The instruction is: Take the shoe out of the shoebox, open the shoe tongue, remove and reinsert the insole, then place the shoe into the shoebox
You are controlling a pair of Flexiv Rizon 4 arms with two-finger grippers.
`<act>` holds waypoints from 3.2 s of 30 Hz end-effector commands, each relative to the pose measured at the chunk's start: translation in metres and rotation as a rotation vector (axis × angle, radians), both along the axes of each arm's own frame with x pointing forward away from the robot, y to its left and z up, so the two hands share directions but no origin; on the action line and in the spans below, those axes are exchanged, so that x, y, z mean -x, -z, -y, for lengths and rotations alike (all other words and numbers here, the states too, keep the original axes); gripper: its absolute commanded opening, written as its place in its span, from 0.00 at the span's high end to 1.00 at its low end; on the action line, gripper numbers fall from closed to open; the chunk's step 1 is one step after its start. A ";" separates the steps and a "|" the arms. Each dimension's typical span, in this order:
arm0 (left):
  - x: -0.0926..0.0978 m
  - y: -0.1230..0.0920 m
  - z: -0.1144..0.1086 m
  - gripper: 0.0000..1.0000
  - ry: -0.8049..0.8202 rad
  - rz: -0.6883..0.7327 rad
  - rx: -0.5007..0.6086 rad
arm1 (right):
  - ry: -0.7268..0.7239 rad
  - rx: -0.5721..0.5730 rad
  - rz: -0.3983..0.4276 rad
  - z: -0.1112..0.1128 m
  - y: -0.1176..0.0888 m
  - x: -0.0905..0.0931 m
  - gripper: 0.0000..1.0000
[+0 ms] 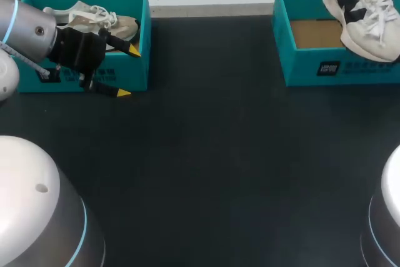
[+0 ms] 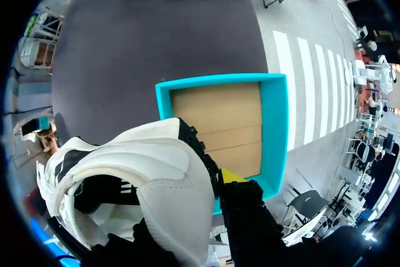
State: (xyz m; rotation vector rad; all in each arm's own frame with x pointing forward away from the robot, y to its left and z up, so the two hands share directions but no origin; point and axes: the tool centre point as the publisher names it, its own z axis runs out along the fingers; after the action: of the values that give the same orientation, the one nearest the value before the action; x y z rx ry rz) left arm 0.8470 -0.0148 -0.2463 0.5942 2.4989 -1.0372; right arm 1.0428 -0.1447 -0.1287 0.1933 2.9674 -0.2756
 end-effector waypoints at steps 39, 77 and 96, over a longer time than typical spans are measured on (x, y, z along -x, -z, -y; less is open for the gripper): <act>0.001 0.000 0.000 0.00 -0.001 0.000 -0.004 | 1.703 -0.181 0.283 0.225 0.050 -0.010 1.00; 0.001 0.000 0.000 0.00 -0.001 0.000 -0.004 | 1.709 -0.238 0.309 0.219 0.063 0.000 1.00; 0.001 0.000 0.000 0.00 -0.001 0.000 -0.004 | 1.670 -0.251 0.271 0.210 0.107 -0.002 1.00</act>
State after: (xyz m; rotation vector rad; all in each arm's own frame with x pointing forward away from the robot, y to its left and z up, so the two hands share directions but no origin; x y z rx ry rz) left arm 0.8470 -0.0147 -0.2463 0.5941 2.4990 -1.0371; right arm 1.0424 -0.3529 -0.2297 2.3564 1.7776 -0.0089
